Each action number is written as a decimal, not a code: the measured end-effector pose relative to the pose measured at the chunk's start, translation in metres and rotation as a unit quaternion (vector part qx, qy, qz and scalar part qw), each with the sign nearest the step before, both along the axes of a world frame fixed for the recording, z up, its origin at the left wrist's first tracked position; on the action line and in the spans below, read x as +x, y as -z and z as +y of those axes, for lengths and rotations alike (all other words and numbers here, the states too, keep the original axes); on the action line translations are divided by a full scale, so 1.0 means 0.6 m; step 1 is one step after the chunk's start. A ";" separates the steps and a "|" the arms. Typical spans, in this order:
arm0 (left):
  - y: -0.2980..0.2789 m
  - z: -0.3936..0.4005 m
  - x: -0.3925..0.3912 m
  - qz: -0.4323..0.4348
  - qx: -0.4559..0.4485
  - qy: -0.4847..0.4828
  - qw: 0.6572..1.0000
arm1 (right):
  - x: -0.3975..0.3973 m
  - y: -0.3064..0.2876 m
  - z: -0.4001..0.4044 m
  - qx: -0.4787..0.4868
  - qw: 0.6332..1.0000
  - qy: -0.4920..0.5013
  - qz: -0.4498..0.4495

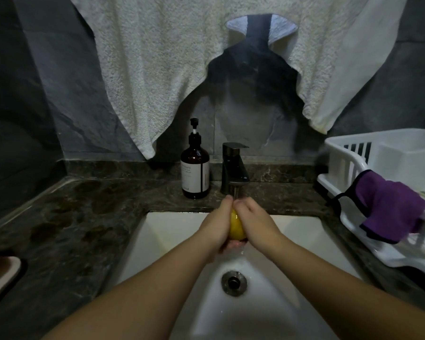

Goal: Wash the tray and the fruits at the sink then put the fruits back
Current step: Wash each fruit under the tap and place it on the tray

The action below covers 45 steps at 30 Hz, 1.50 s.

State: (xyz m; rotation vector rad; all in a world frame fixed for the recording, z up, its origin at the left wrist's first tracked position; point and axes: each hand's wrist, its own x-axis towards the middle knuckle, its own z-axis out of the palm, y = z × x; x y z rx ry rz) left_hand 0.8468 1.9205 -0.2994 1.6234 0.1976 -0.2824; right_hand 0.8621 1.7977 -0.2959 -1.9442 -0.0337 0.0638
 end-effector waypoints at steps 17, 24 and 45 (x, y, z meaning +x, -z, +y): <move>0.001 0.004 0.001 0.008 0.002 -0.009 1.000 | 0.005 0.000 0.009 -0.006 1.000 -0.012 -0.006; -0.001 0.019 -0.007 0.072 -0.053 0.015 0.996 | 0.009 0.004 0.013 -0.034 0.999 -0.027 -0.005; 0.002 0.013 0.000 -0.074 0.038 -0.053 0.995 | 0.008 -0.002 0.014 0.026 0.995 -0.021 0.096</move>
